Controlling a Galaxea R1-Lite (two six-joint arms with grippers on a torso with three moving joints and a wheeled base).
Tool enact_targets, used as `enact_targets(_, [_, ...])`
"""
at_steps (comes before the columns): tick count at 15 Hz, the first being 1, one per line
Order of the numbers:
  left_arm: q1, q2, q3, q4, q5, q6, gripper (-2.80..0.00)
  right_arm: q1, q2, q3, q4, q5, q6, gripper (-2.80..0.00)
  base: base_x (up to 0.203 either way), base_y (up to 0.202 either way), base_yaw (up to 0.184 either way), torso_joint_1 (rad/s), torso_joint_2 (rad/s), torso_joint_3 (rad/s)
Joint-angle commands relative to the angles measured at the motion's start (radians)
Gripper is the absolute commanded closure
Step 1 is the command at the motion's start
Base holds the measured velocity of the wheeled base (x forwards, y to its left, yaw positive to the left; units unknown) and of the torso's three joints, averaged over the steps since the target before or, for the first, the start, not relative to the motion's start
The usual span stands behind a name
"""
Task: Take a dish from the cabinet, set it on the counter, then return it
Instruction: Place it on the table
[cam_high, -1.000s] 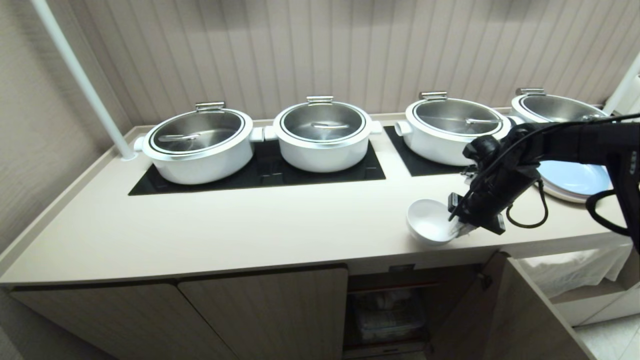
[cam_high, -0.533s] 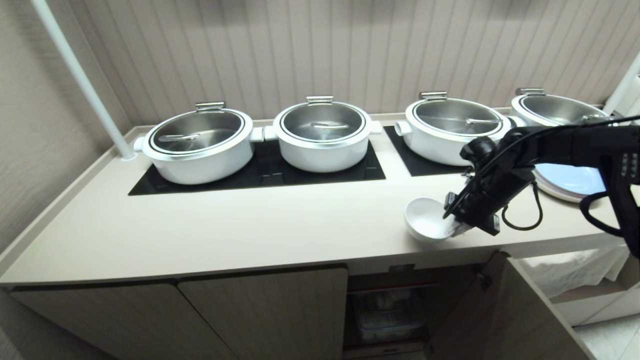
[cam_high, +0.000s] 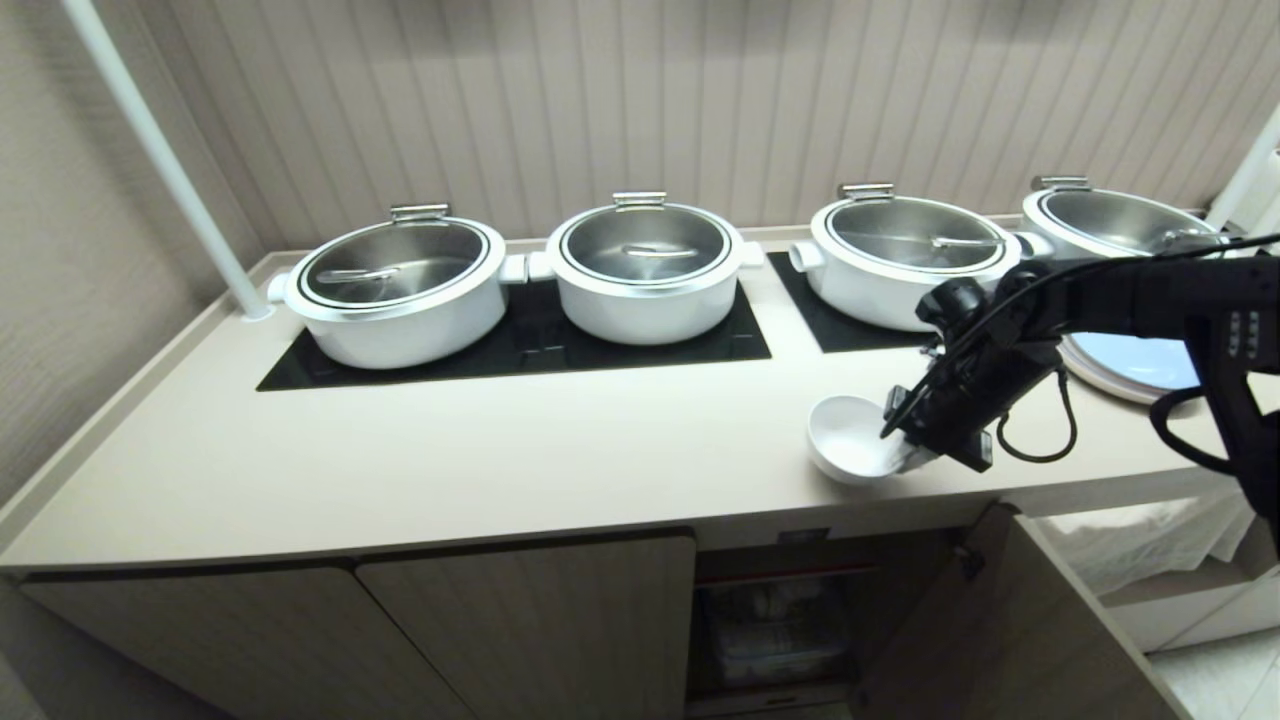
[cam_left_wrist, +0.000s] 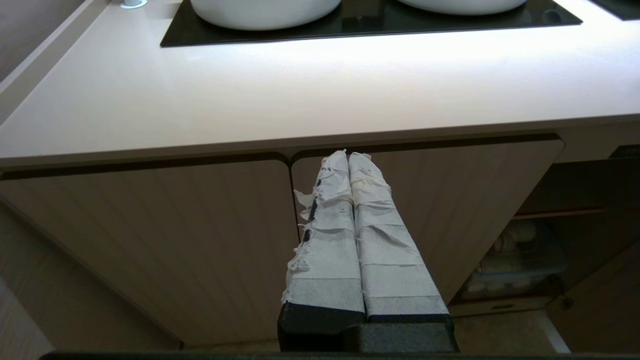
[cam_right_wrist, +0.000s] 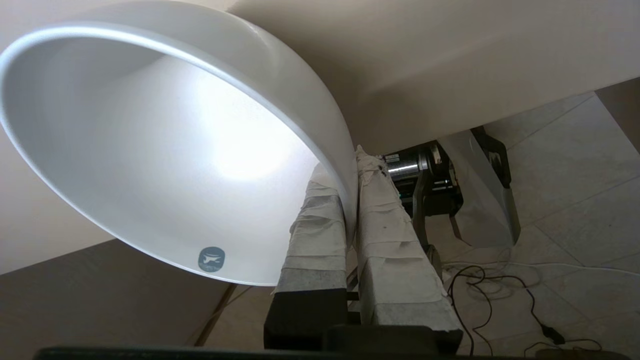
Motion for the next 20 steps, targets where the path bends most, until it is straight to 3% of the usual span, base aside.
enact_targets(1, [0.0,0.0,0.001,0.0,0.0,0.0,0.0,0.001,0.006,0.0,0.002,0.002,0.004,0.0,0.0,0.0,0.0,0.0,0.0,0.0])
enact_targets(12, [0.0,0.0,0.0,0.0,0.0,0.0,0.0,-0.001,0.014,0.0,-0.023,0.002,0.004,0.0,0.0,0.0,0.0,0.0,0.0,0.0])
enact_targets(17, [0.0,0.0,0.001,0.0,0.0,0.0,0.0,-0.002,0.007,0.0,-0.017,0.038,0.005,0.0,0.0,0.0,0.0,0.0,0.0,0.0])
enact_targets(18, [0.0,0.0,0.001,0.0,-0.001,0.0,0.0,-0.002,0.007,0.0,-0.018,0.037,0.005,-2.8,0.0,0.0,0.0,0.0,0.0,0.0])
enact_targets(20, [0.0,0.0,0.001,0.0,0.0,0.0,0.0,-0.001,0.007,0.0,-0.024,0.036,0.003,-2.8,0.0,0.0,0.0,0.0,0.0,0.0])
